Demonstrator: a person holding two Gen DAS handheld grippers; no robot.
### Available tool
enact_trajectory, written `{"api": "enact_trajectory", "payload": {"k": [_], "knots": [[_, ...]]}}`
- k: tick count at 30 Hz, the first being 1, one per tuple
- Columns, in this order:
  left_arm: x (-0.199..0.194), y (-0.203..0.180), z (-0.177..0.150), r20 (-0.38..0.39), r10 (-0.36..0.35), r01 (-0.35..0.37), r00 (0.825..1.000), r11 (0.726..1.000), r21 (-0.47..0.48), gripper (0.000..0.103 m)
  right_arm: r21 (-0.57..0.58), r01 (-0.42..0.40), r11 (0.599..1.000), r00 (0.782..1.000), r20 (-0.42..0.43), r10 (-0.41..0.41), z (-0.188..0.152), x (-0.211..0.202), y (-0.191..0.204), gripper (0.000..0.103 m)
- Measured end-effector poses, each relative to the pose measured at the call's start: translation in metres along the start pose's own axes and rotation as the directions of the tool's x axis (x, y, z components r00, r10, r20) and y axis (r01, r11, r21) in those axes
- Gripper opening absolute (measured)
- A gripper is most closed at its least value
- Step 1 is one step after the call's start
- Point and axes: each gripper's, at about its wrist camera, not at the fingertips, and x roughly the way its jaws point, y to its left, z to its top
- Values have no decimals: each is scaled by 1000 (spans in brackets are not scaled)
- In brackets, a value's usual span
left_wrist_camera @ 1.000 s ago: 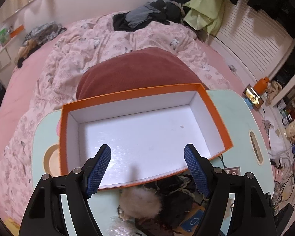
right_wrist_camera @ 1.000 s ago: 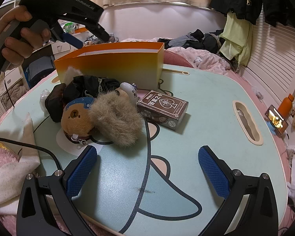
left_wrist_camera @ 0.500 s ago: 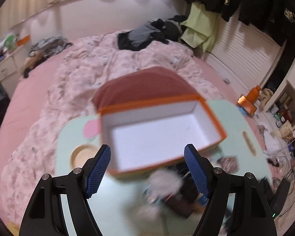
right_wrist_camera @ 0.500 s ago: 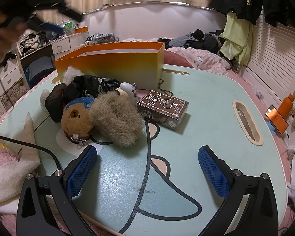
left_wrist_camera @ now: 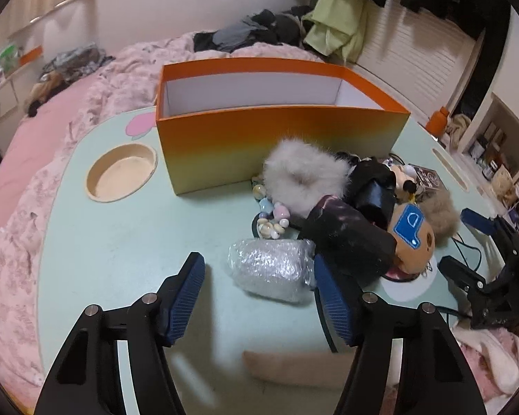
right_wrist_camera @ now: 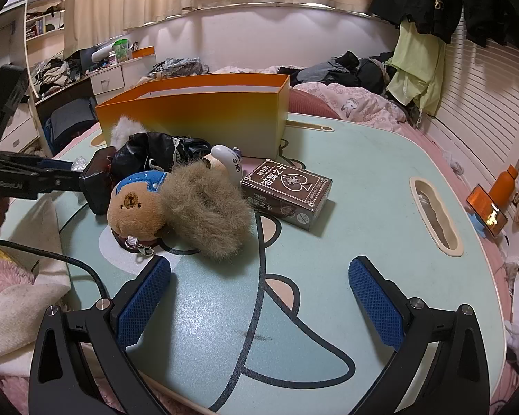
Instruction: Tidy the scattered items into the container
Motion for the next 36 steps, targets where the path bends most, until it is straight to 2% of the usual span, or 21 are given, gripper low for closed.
{"api": "enact_trajectory", "payload": {"k": [3,4,6,12,18,20,24,25,26,28,34,36], "knots": [[1,-3,-3,40,20,-20,999,1000,8,62,-2,1,1000,1000,2,-1,0,0,0,103],[1,-5,-5,54,29,-30,998,999,16,50,-2,1,1000,1000,1,-1,0,0,1,103],[2,-10,-9,69,55,-58,996,998,40,34,-4,4,1000,1000,1,-4,1,0,1,103],[-1,-15,-13,99,100,-109,990,991,81,32,-10,-11,1000,1000,-5,11,7,1,3,102],[-4,-12,-15,113,92,-102,989,991,84,32,-51,-4,999,999,39,6,27,1,11,100],[-3,-10,-15,106,84,-92,991,993,77,32,-55,-16,998,1000,25,18,36,6,13,88],[-2,-9,-15,102,81,-88,991,994,69,32,-95,-28,995,999,15,29,41,13,23,84],[-1,-10,-16,102,81,-88,992,994,70,32,-100,-38,994,999,12,40,41,13,24,76],[-1,-10,-16,102,81,-88,992,994,71,32,-103,-53,993,999,3,54,41,15,25,61],[-1,-11,-15,104,80,-88,991,993,74,32,-100,-81,992,997,-25,79,40,19,26,44],[-6,-8,-15,119,67,-74,991,995,62,32,-67,-136,988,991,-10,136,32,13,20,28],[-9,-7,-14,128,59,-66,990,996,54,32,-46,-134,990,991,17,135,31,7,17,28]]}}
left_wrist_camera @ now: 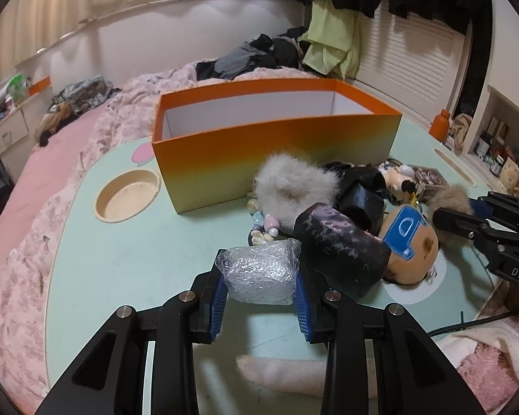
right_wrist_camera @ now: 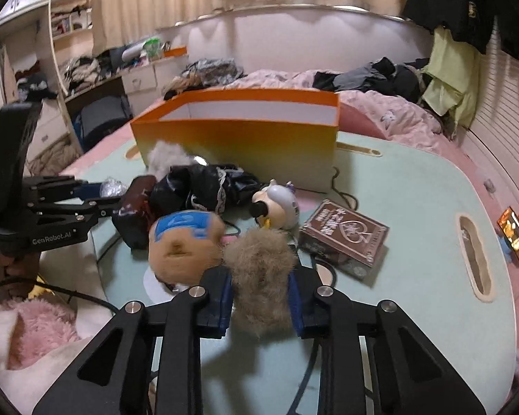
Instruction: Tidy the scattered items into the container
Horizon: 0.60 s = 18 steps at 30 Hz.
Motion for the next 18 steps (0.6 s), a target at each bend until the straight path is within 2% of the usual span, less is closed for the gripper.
{"api": "enact_trajectory", "payload": {"k": [5,9,13,18], "knots": [[-12,4,13,51,2,-1,999,1000,-13,32,53,-35,998,995,94,30,8,-21,-8,28],[-27,16,42,132,16,-9,991,999,-54,32,74,-67,995,989,139,56,27,-27,-11,28],[-30,23,71,172,26,-12,985,996,-83,32,73,-86,994,981,179,72,54,-24,-10,28],[-12,26,104,148,-1,18,989,993,-115,32,56,-89,994,974,215,75,92,-8,-10,28]]}}
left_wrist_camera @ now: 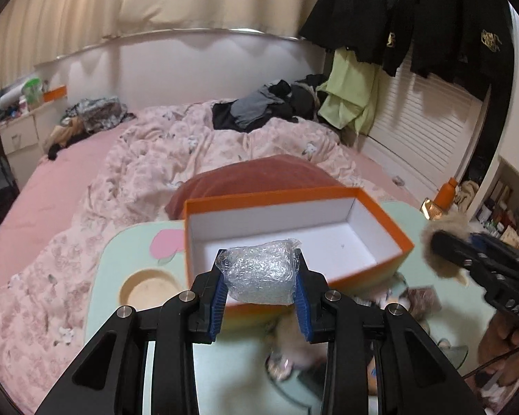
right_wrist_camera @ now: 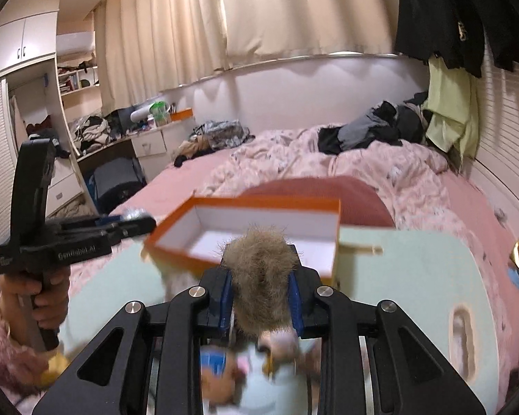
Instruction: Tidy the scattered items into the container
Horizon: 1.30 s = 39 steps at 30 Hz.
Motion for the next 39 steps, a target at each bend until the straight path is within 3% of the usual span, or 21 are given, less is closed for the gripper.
{"api": "enact_trajectory", "payload": {"k": [9,14,20,24,25,26,29,33,39], "knots": [[41,-1,7,-58,-9,5,998,998,-68,32,97,-6,995,997,-77,14,13,66,-16,28],[48,-3,1,-76,3,-7,997,998,-59,32,152,-31,988,994,-99,46,13,76,-24,28],[55,2,-2,-83,8,-15,996,996,-89,32,143,-14,990,994,-109,30,12,82,-22,31],[56,6,0,-69,22,-30,997,993,-117,54,154,38,987,996,-82,-26,12,81,-21,39],[54,7,0,-59,23,-30,998,992,-122,57,161,50,986,997,-64,-40,11,78,-21,46],[52,7,-1,-53,27,-34,998,992,-125,57,166,56,985,998,-46,-49,11,74,-21,55],[46,9,0,-38,24,-29,999,991,-132,58,157,64,985,998,6,-65,13,60,-18,67],[33,7,-3,-38,1,-6,999,991,-136,75,135,57,989,998,5,-58,16,43,-13,67],[1,-7,-27,-40,-4,3,999,999,-40,79,98,58,993,998,-29,-55,-1,14,-7,67]]}}
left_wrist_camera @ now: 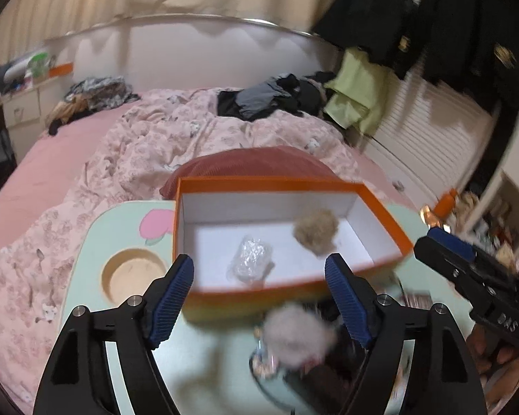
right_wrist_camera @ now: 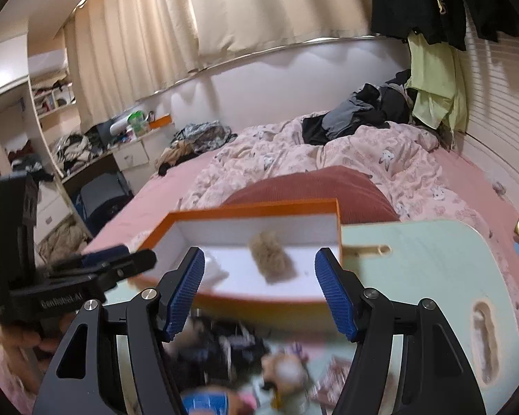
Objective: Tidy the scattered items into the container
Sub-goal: 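Drop the fur plush into the box with the right tool while the left tool releases the bundle, then grasp the bear plush keychain with the right tool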
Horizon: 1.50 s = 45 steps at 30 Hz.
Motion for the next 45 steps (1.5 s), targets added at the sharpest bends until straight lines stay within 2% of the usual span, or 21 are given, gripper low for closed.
{"api": "enact_trajectory", "payload": {"k": [3,6,11,14,20,23,26,29,33,35,41,45], "knots": [[-14,-5,-24,-16,3,-2,1000,998,59,81,-50,31,998,999,-28,-32,-18,-15,3,67],[-20,-8,-53,-68,5,2,998,994,105,83,-99,42,994,998,-51,-47,-38,-29,6,67],[-15,-2,-83,-137,4,3,991,999,46,83,-117,73,990,992,-95,-84,-62,-38,5,67],[-14,-1,-87,-121,5,-5,993,1000,4,83,-144,104,984,987,-109,-121,-72,-37,7,67],[-4,-8,-97,-135,28,-21,990,999,46,85,-139,118,983,977,-161,-140,-87,-26,4,67],[-3,-14,-101,-132,46,-35,990,996,86,89,-114,120,986,975,-175,-139,-90,-25,-1,67],[2,-22,-105,-132,94,-75,987,987,139,95,-93,133,987,970,-191,-149,-93,-23,-7,67],[2,-22,-105,-140,95,-77,986,988,130,98,-65,159,985,959,-227,-169,-97,-17,-13,68],[5,-22,-105,-152,98,-78,983,988,130,102,-41,162,986,961,-221,-168,-97,-21,-18,70],[4,-22,-106,-152,97,-77,984,988,132,102,-42,162,986,961,-220,-167,-97,-20,-18,75],[5,-24,-106,-153,93,-73,984,988,133,102,-36,155,987,963,-217,-159,-98,-22,-17,77],[6,-24,-105,-153,94,-73,984,988,133,102,7,121,993,972,-201,-118,-98,-26,-21,77]]}}
